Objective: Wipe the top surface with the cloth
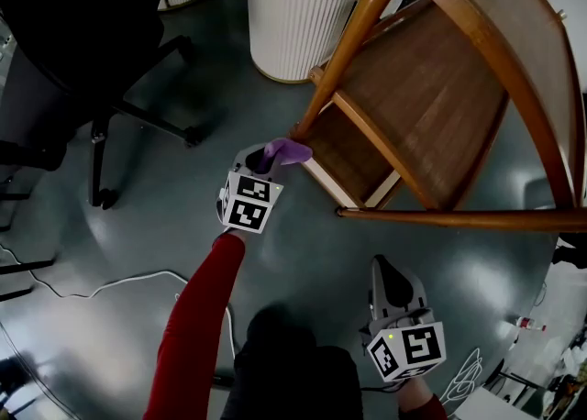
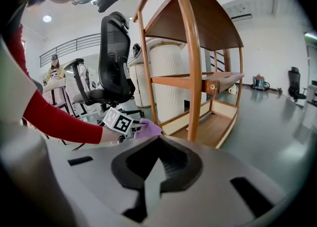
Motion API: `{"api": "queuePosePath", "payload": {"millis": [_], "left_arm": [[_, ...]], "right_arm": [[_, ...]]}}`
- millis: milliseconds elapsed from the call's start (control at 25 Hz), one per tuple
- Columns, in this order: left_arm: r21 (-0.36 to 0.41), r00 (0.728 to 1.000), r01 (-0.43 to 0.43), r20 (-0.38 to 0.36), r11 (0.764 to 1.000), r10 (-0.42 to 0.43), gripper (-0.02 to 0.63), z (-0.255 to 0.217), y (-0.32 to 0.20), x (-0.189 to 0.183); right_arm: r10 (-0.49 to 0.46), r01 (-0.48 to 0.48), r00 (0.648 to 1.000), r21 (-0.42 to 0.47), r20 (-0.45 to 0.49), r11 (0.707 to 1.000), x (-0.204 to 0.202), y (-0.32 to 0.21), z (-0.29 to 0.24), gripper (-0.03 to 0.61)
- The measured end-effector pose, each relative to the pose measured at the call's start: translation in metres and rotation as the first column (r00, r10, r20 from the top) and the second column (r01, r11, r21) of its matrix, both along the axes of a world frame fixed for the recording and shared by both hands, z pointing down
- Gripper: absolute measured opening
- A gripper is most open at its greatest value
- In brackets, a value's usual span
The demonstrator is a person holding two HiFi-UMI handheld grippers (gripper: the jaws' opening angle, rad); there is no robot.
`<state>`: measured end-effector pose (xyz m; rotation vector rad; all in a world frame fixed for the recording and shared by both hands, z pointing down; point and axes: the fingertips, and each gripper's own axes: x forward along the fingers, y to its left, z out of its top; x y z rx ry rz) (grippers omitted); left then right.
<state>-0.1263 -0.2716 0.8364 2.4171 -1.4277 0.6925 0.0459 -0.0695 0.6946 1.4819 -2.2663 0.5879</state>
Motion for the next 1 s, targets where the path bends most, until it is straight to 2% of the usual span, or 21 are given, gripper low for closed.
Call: {"api": "queuePosePath", "payload": {"millis": [160, 320, 520, 800, 1000], "left_arm": [[-0.034, 1.000, 0.011, -0.010, 0.999, -0.012, 0.049, 0.000, 0.013, -0.003], [-0.083, 0.998, 0.030, -0.055, 0.996, -0.035, 0.049, -0.043, 0.050, -0.007], [-0.091, 0.995, 0.040, -0.087, 0.995, -0.048, 0.049, -0.155, 0.100, -0.013], [0.040, 0.996, -0.010, -0.092, 0.999, 0.014, 0.049, -0.319, 0.131, -0.012], [0.101, 0.978, 0.030, -0.209, 0.994, -0.009, 0.049, -0.430, 0.150, -0.004]], "right_arm": [[-0.008, 0.008, 1.000, 0.007, -0.007, 1.000, -0.005, -0.003, -0.010, 0.003], [-0.030, 0.030, 1.000, -0.020, 0.000, 0.999, -0.014, 0.003, -0.048, 0.003], [-0.027, 0.029, 0.999, -0.057, 0.031, 0.998, -0.022, 0.022, -0.140, 0.003], [0.007, -0.003, 0.996, -0.036, 0.088, 0.999, -0.030, 0.032, -0.250, 0.003], [0.071, -0.077, 0.987, 0.035, 0.147, 0.996, -0.018, 0.031, -0.328, 0.003]]}}
